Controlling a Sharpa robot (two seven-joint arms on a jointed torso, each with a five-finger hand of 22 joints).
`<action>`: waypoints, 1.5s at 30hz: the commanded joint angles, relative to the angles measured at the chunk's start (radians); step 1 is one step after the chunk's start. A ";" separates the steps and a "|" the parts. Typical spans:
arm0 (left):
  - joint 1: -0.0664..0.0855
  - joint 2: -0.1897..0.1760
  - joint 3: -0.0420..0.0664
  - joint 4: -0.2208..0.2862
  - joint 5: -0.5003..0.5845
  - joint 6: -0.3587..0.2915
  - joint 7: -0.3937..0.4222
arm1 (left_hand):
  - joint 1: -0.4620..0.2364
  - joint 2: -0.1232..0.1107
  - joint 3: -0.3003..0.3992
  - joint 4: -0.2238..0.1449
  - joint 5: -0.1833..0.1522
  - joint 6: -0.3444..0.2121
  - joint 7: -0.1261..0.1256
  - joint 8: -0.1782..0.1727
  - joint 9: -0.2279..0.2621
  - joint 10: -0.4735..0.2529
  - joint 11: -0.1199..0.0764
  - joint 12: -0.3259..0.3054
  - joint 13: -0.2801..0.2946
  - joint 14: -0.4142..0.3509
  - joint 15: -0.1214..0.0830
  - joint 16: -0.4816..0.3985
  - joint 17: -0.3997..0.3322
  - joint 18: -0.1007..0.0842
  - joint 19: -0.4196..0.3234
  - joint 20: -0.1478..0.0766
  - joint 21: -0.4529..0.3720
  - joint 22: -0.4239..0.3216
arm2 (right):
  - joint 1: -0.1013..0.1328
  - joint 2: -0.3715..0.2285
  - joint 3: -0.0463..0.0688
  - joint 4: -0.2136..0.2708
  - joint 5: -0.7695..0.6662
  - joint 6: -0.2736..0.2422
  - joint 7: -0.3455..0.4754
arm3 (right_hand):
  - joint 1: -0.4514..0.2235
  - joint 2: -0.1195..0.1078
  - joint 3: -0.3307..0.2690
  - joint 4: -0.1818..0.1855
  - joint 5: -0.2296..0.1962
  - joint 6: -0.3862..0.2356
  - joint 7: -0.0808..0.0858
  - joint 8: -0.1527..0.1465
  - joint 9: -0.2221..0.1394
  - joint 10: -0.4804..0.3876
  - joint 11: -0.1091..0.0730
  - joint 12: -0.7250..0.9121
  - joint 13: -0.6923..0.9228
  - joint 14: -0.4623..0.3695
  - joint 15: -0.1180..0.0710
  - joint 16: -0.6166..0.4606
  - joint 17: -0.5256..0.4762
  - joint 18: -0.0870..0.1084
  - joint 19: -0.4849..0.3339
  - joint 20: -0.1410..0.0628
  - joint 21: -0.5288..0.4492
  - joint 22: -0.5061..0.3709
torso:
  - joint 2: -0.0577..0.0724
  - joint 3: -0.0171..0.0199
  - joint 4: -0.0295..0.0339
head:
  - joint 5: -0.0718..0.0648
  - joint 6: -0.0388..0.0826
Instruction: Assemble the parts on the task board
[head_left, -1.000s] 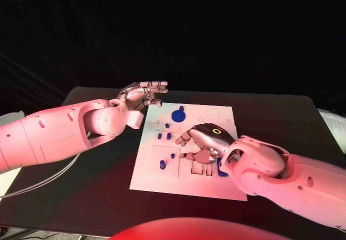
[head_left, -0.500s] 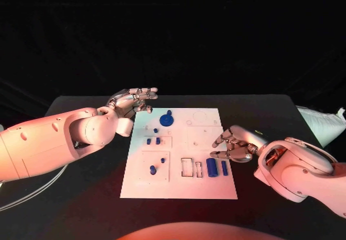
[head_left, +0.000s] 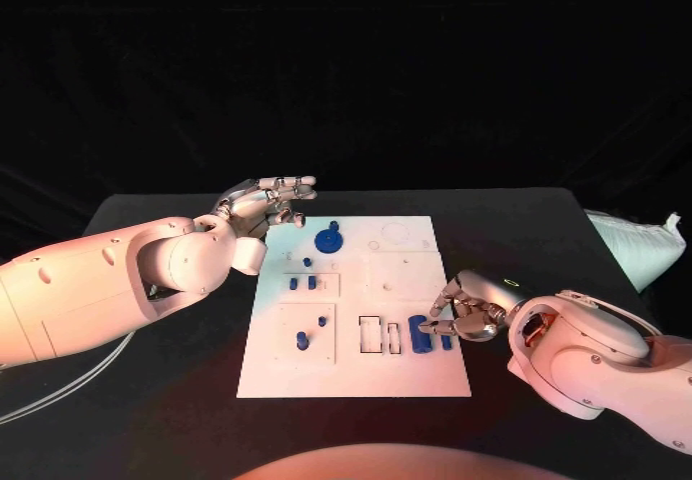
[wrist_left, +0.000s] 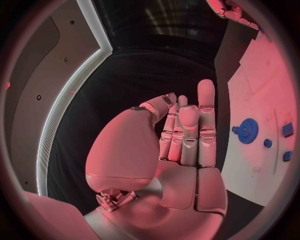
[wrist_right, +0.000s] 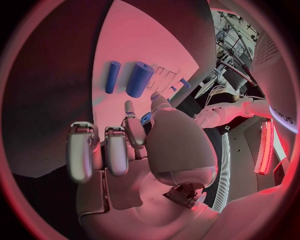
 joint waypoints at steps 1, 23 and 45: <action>0.000 0.002 0.000 0.002 -0.003 0.023 0.006 | -0.007 0.006 -0.002 -0.004 -0.004 -0.006 0.002 0.004 -0.001 -0.010 -0.001 0.007 0.002 -0.007 0.003 -0.004 -0.001 0.018 -0.004 0.003 -0.004 -0.001 | -0.007 0.012 0.000 -0.008 -0.063 0.062 -0.048 | -0.003 0.011 -0.013 0.004 0.004 0.001 -0.010 0.009 0.004 0.000 0.004 -0.001 0.005 0.075 0.005 0.007 0.102 -0.020 0.023 -0.002 0.007 0.054 | 0.001 0.0000 -0.0003 | 0.004 0.000; -0.001 0.000 0.000 0.003 -0.003 0.026 0.003 | -0.011 0.006 -0.003 -0.002 -0.005 -0.007 0.002 0.005 -0.001 -0.011 0.000 0.009 0.002 -0.007 0.004 -0.003 -0.001 0.018 -0.005 0.003 -0.005 -0.002 | -0.038 0.089 -0.002 -0.080 -0.094 0.138 -0.064 | -0.004 0.026 -0.046 0.005 0.007 0.010 -0.016 0.029 0.019 -0.004 -0.001 -0.005 0.018 0.075 0.002 0.009 0.106 -0.021 0.023 -0.004 0.010 0.059 | 0.000 -0.0008 -0.0016 | 0.013 -0.011; -0.001 -0.001 0.000 0.004 -0.003 0.028 0.000 | -0.012 0.006 -0.004 -0.002 -0.004 -0.007 0.002 0.005 -0.001 -0.013 0.000 0.010 0.002 -0.007 0.004 -0.003 -0.003 0.018 -0.005 0.003 -0.005 -0.002 | -0.043 0.075 0.012 -0.015 -0.008 -0.139 -0.049 | 0.132 0.103 0.004 -0.059 0.104 0.037 -0.040 0.066 0.068 0.011 -0.023 -0.001 0.052 0.079 -0.017 0.021 0.129 -0.025 0.032 -0.021 0.023 0.080 | -0.001 -0.0012 -0.0013 | 0.015 -0.011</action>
